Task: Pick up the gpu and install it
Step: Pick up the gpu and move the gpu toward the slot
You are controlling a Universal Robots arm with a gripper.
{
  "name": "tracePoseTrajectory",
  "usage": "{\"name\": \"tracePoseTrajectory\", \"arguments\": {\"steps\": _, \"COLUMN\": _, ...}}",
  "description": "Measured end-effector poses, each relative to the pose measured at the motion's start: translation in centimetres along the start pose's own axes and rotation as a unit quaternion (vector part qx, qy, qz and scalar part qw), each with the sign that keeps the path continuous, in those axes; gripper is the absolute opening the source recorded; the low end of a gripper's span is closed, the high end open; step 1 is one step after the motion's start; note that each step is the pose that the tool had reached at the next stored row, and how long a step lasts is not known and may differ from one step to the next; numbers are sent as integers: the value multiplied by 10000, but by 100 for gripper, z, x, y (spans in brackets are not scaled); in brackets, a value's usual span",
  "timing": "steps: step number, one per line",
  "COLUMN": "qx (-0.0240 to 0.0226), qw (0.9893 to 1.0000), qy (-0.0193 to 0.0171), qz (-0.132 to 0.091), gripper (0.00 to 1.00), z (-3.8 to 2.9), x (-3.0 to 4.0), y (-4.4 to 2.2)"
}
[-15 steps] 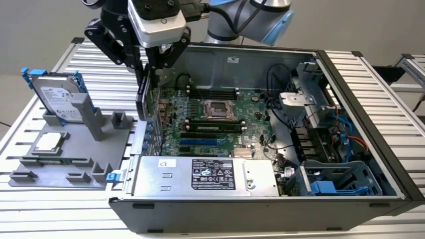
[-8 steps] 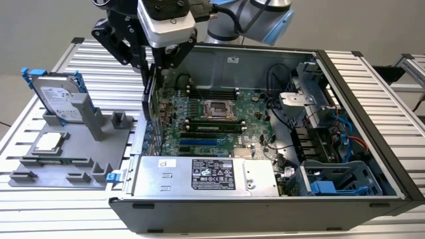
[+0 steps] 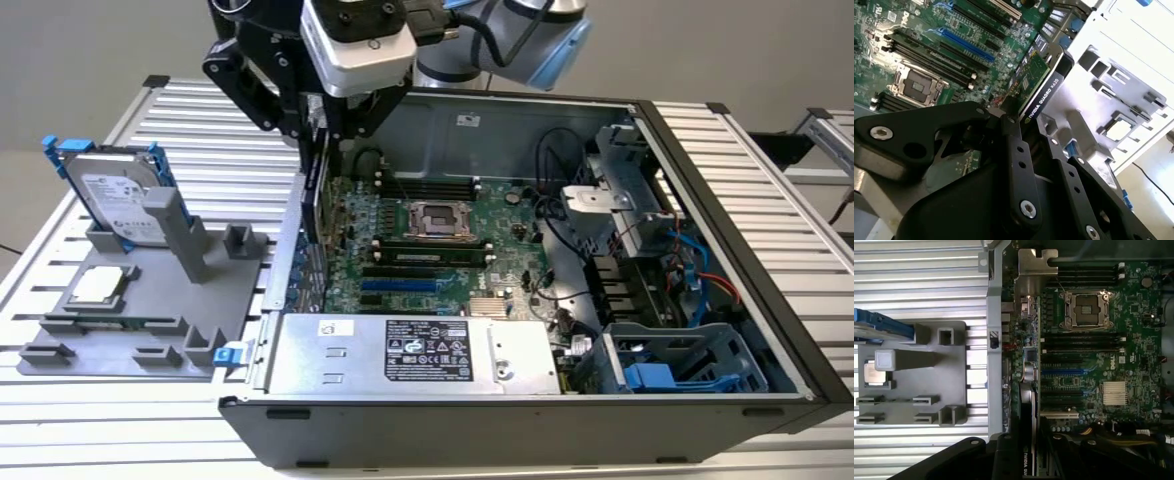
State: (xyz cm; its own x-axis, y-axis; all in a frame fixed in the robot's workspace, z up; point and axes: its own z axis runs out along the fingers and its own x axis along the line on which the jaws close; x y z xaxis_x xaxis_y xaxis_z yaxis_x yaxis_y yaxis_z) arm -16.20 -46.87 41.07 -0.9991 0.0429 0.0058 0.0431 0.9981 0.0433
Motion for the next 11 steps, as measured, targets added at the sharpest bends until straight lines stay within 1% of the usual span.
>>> {"name": "tracePoseTrajectory", "arguments": {"steps": 11, "qx": 0, "qw": 10000, "qy": 0, "qz": 0, "gripper": 0, "z": 0, "x": -154, "y": 7}}
